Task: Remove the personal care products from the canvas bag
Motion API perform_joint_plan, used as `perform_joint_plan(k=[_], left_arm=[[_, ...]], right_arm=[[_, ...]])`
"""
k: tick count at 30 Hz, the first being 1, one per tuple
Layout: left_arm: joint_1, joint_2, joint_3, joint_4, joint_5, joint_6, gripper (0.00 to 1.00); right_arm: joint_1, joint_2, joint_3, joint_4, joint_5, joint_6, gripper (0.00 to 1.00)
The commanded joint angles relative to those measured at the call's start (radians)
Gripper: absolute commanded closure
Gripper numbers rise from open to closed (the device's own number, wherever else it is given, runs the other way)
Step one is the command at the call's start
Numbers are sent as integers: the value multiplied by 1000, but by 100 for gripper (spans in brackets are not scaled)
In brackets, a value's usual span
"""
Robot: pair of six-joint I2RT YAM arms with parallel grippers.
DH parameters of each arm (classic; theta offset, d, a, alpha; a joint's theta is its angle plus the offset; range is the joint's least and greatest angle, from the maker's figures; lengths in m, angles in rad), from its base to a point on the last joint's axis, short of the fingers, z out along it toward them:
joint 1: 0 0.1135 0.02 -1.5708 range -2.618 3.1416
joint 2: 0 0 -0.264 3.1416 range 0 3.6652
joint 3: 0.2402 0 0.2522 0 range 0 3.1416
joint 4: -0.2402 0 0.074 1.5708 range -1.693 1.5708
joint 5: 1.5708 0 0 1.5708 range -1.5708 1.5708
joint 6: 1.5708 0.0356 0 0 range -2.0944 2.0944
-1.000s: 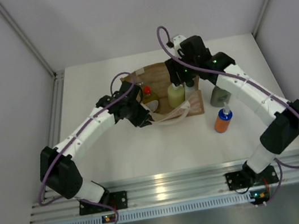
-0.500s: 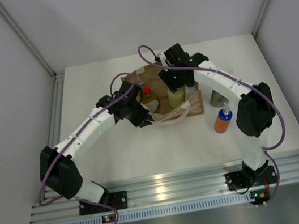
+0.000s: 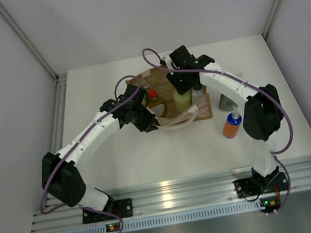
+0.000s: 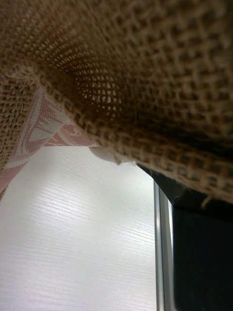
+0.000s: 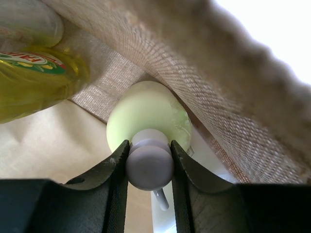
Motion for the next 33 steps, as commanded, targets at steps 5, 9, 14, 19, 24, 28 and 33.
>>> perform_joint_plan(k=[5, 9, 14, 19, 24, 28, 33], left_arm=[[-12, 9, -1, 2, 40, -19, 81], [-12, 10, 0, 2, 40, -19, 81], [-12, 10, 2, 2, 40, -21, 81], [-12, 10, 2, 2, 40, -19, 81], [-14, 9, 2, 2, 39, -16, 81], [-12, 12, 4, 2, 39, -14, 81], [-12, 13, 4, 2, 42, -13, 81]], right_arm=[[-2, -16, 53, -20, -10, 21, 100], [0, -48, 88, -22, -18, 65, 100], [12, -98, 120, -23, 4, 96, 100], [36, -132, 125, -40, 38, 102, 100], [72, -152, 148, -81, 84, 104, 100], [96, -163, 186, -138, 110, 113, 100], [119, -162, 298, -224, 128, 159, 100]])
